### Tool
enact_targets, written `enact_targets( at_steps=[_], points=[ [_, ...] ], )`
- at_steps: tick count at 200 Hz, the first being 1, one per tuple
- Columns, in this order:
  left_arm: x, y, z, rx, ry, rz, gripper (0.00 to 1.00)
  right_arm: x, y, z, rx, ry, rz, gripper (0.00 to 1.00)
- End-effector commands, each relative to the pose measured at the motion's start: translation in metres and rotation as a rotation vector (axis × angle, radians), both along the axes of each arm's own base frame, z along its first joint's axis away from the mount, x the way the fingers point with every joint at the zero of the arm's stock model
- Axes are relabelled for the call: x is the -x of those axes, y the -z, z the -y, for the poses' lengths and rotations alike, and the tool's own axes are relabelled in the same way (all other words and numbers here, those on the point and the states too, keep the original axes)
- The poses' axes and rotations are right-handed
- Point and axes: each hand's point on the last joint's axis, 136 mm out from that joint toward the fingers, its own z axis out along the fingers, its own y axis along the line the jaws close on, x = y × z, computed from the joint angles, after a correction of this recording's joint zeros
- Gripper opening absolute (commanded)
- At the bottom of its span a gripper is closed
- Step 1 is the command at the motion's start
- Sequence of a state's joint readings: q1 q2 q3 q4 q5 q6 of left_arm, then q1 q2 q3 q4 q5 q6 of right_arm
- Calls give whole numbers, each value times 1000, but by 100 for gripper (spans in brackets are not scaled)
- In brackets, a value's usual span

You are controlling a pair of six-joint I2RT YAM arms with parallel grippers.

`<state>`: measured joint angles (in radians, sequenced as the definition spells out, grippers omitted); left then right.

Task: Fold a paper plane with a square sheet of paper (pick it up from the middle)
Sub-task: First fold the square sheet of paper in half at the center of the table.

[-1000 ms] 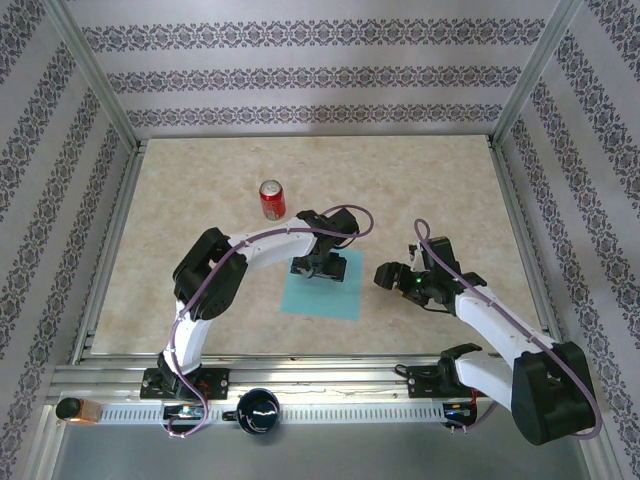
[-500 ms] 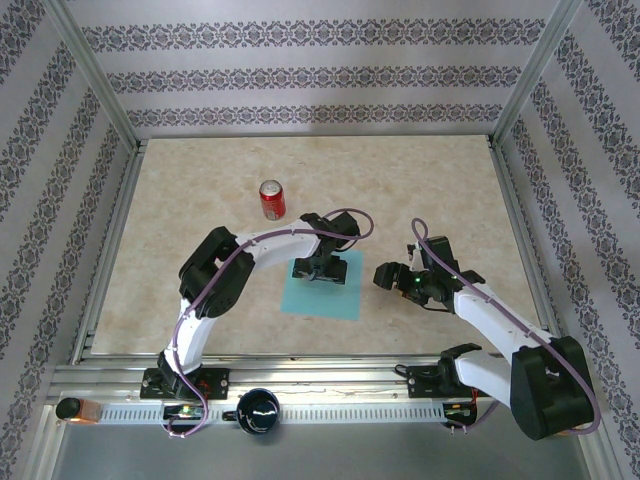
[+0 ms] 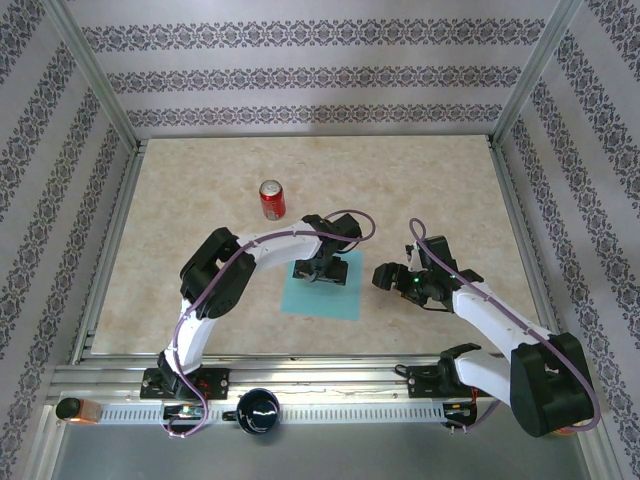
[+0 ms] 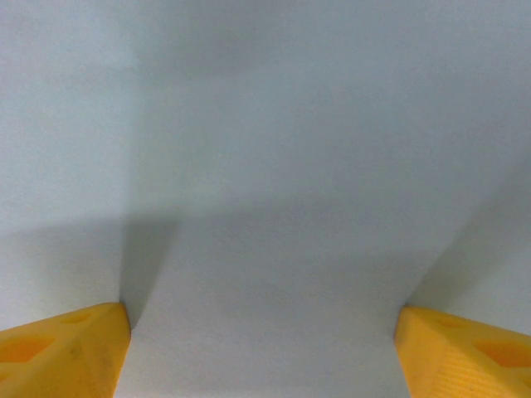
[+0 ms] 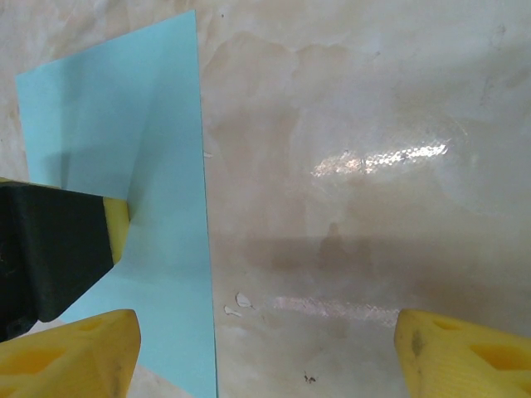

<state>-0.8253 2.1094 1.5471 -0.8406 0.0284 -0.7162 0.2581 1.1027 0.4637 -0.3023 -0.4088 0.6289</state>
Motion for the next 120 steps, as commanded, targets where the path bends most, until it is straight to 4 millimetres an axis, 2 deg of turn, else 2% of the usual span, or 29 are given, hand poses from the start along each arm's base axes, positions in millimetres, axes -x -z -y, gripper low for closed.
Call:
enact_targets(
  at_steps=[1,55,120],
  points=[
    [23,41,-15,-103,-2,-92,83,-8,-9,-1,7,-5,29,81],
    [23,44,-13,-100,6,-99,82,-8,-10,0,10,4,32,81],
    [21,39,-12,-89,13,-86,79,-10,-31,-7,-34,-18,95,81]
  ],
)
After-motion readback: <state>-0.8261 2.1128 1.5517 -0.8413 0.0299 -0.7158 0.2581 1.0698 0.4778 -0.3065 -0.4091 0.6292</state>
